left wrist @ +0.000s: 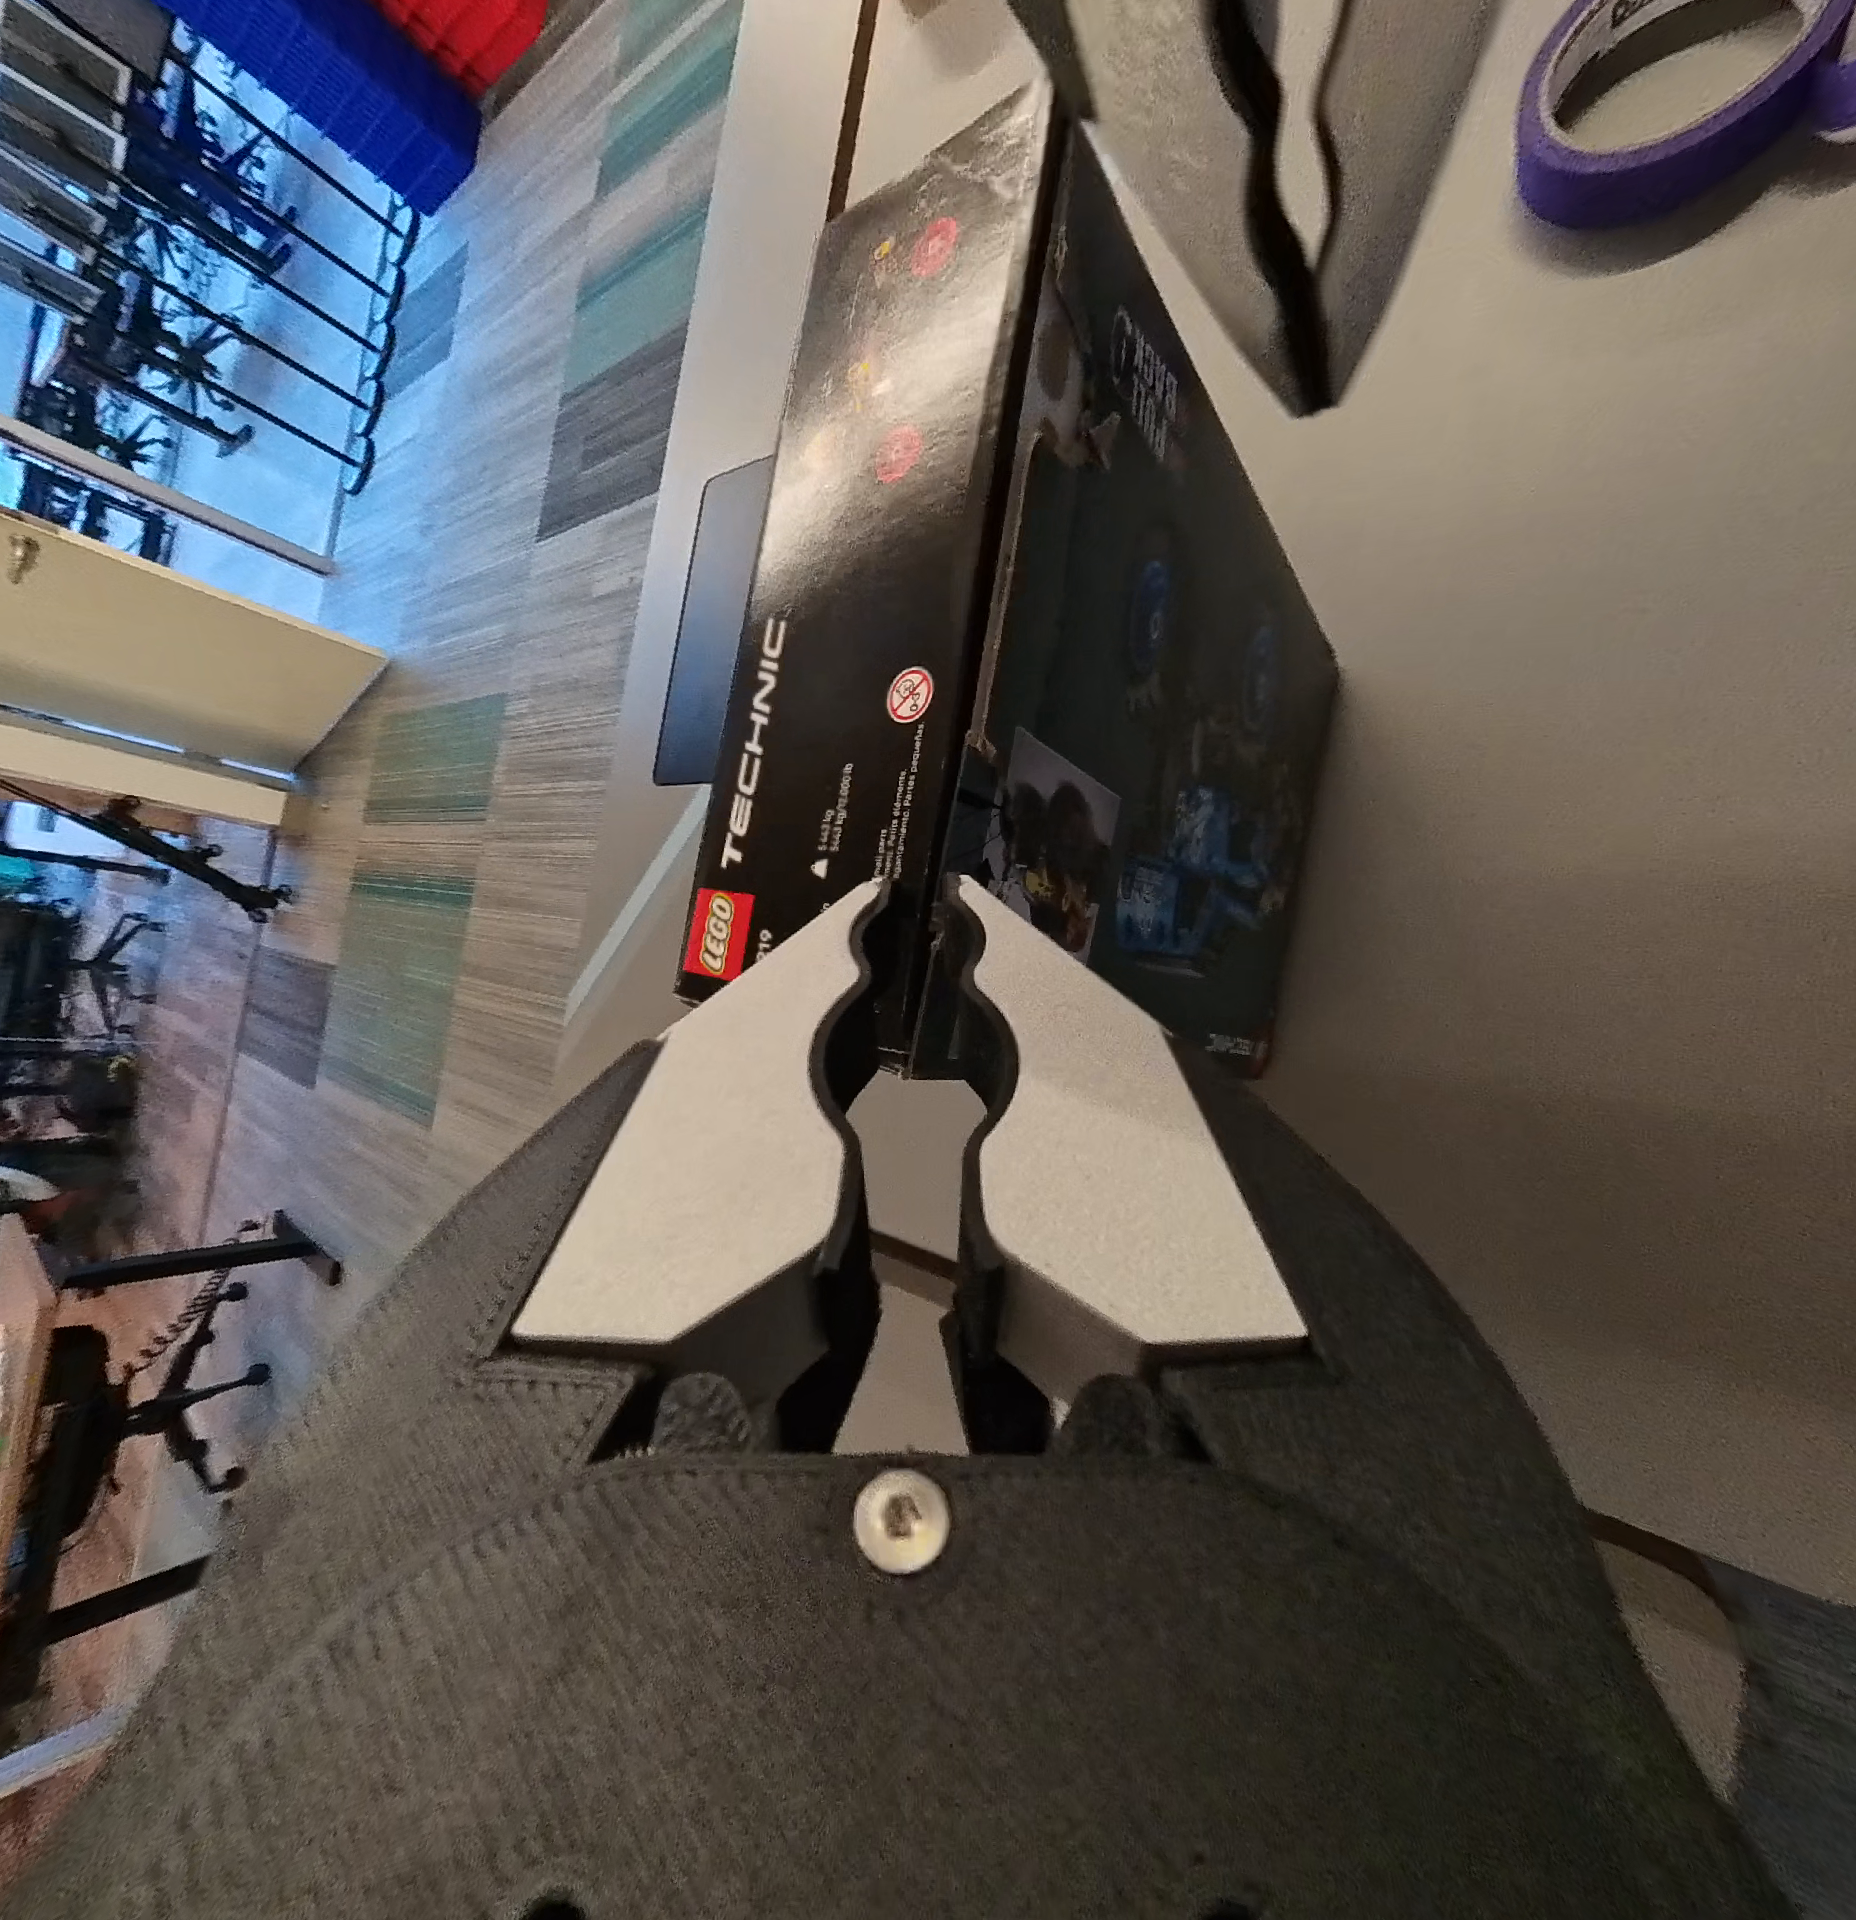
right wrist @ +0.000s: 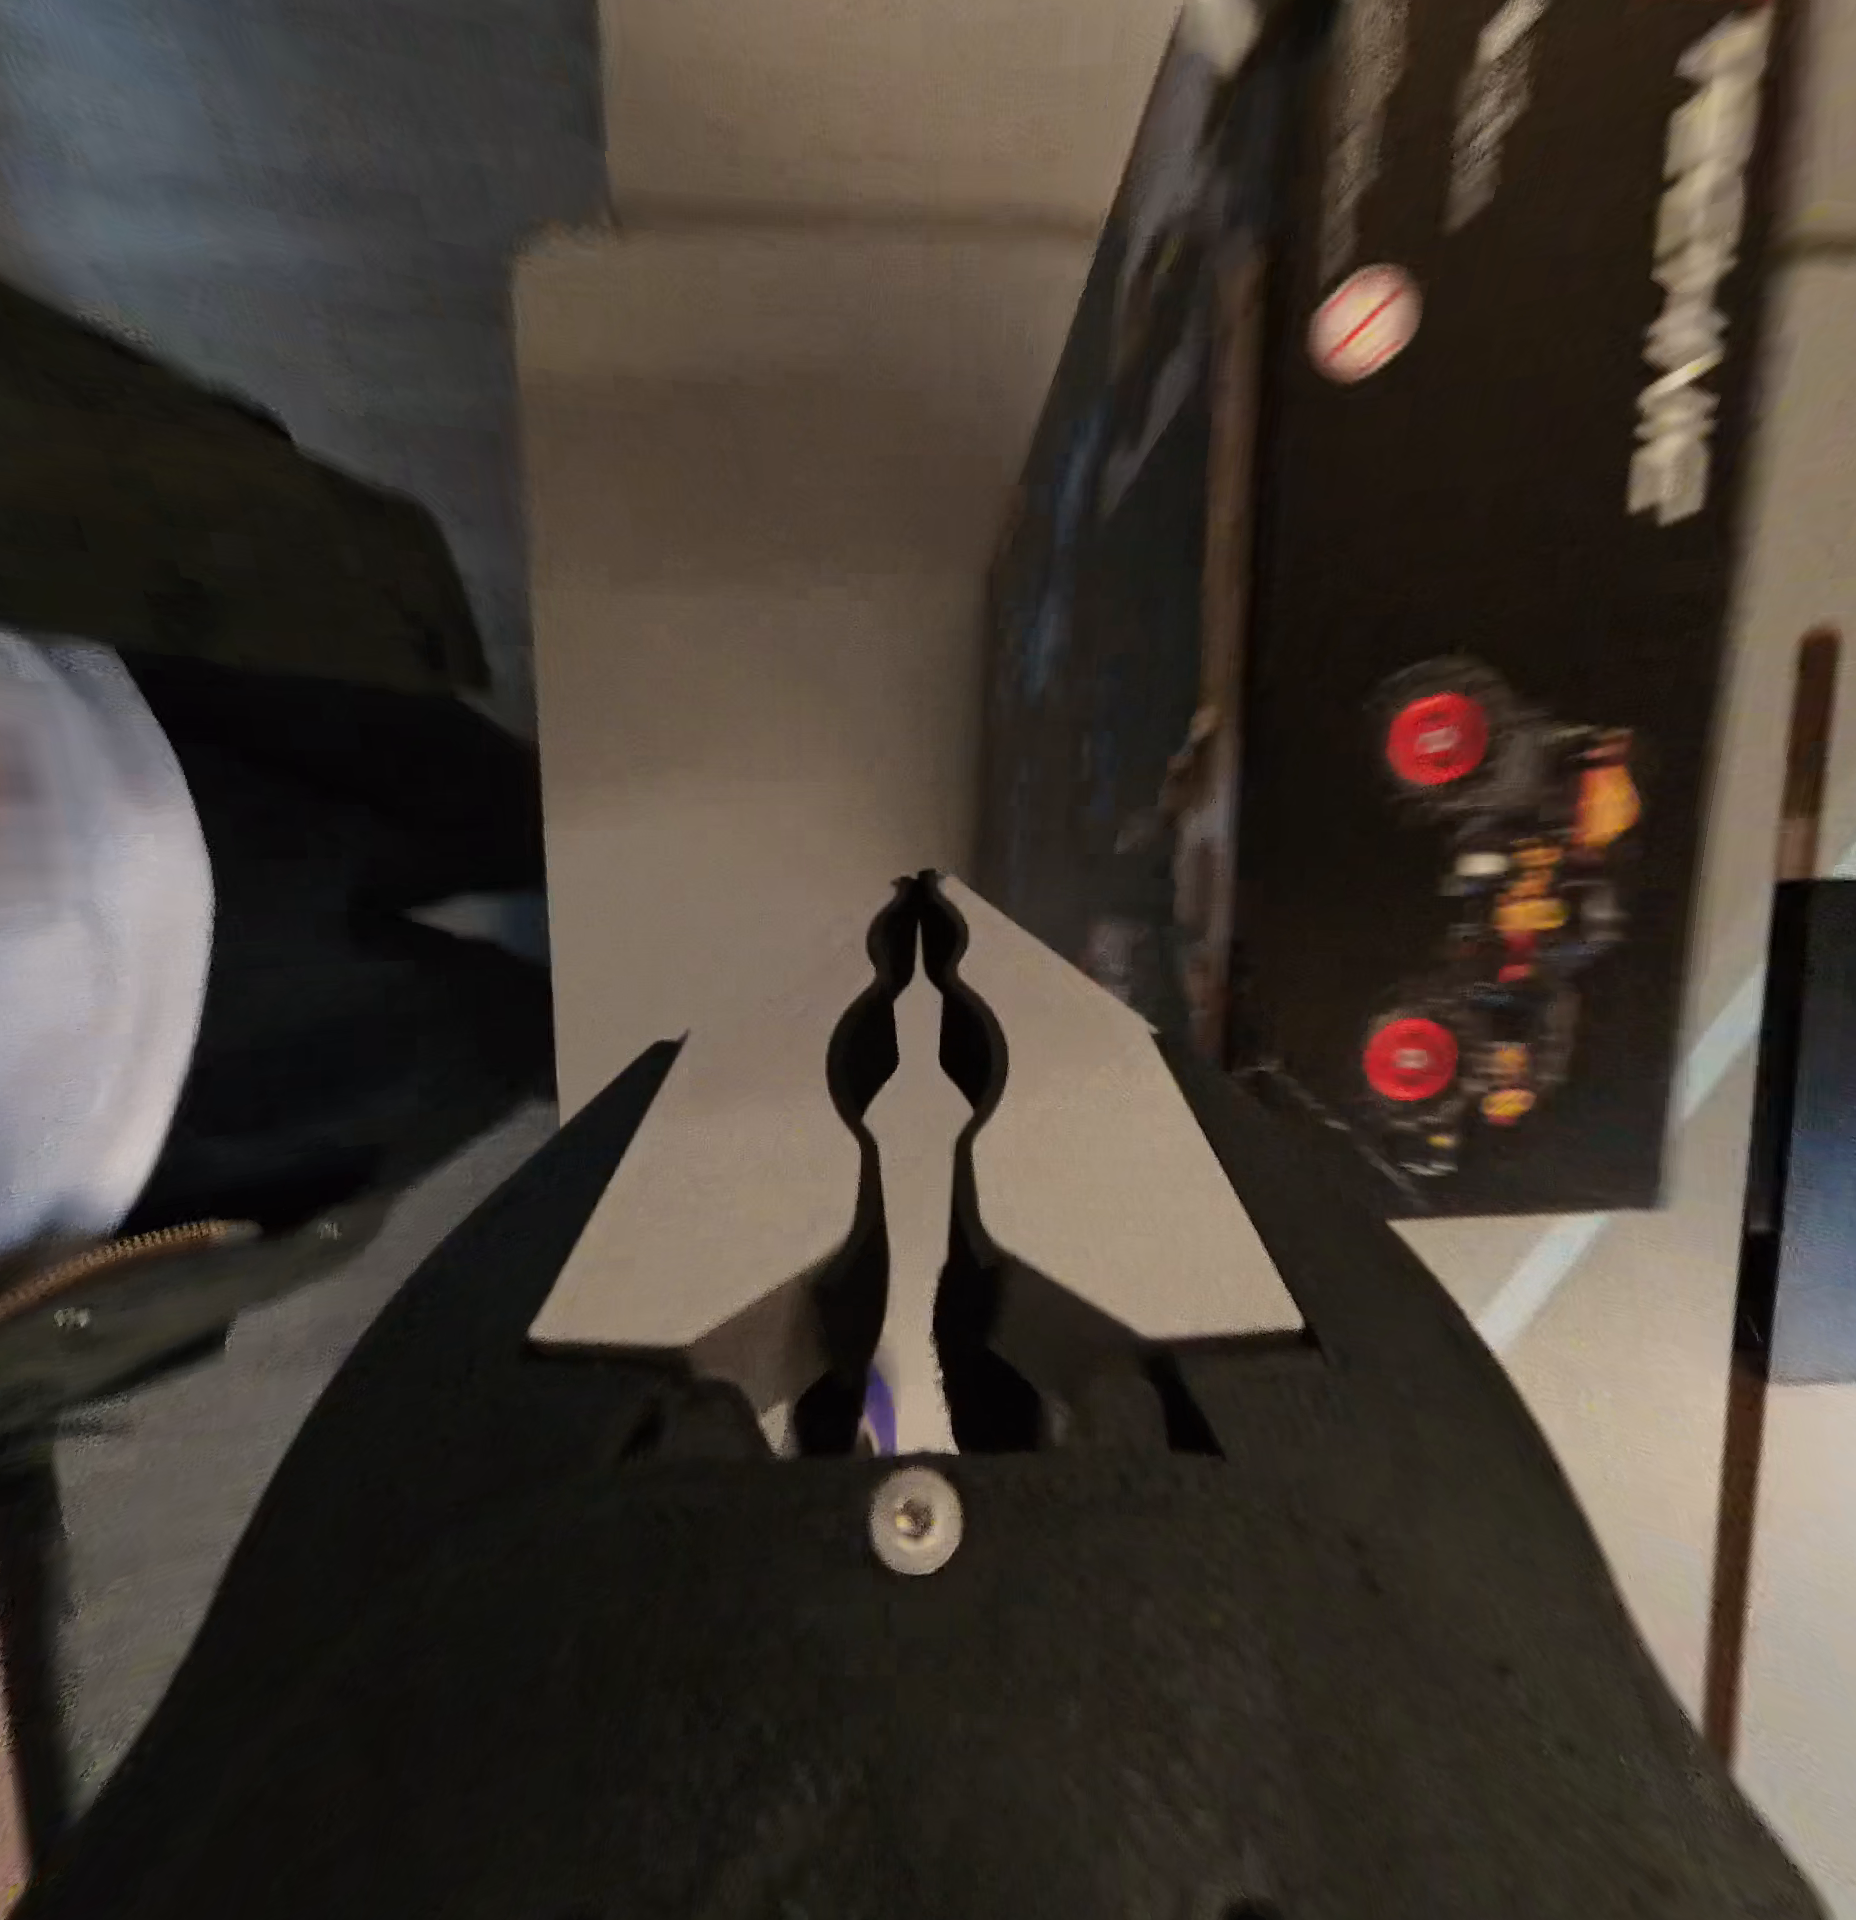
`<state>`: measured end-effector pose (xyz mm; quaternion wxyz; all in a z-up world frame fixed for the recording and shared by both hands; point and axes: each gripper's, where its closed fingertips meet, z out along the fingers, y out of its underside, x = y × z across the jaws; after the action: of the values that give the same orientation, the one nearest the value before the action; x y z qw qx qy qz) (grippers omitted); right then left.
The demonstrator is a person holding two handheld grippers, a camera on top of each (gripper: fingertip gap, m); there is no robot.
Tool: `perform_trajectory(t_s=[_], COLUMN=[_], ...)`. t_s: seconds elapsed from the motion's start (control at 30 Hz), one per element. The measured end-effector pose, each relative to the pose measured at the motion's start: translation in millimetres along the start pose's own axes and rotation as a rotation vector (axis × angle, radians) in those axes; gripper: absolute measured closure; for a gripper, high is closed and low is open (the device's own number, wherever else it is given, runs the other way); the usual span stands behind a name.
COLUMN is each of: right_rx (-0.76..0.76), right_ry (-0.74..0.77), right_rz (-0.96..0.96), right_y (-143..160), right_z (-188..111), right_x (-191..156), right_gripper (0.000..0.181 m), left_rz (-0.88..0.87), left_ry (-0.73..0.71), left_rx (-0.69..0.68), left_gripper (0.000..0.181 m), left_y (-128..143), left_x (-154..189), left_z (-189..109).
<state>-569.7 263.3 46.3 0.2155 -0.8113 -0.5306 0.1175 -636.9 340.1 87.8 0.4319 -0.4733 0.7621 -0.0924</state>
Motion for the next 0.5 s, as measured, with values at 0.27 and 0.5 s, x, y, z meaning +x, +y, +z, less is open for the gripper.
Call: perform_trajectory(t_s=[0.27,0.5], right_rx=[0.386,0.386], right_ry=[0.001,-0.145], right_rz=[0.358,0.626], right_y=[-36.6,-19.2], right_z=[-50.1,-38.4], right_x=[47.7,54.0], right_gripper=[0.181,0.180], left_rz=[-0.108,-0.370], left_ry=[0.005,0.103], left_rx=[0.021,0.135], left_gripper=[0.176,0.172], left_y=[-0.2,-21.2], left_x=[-0.1,-10.1], left_z=[-0.3,-6.9])
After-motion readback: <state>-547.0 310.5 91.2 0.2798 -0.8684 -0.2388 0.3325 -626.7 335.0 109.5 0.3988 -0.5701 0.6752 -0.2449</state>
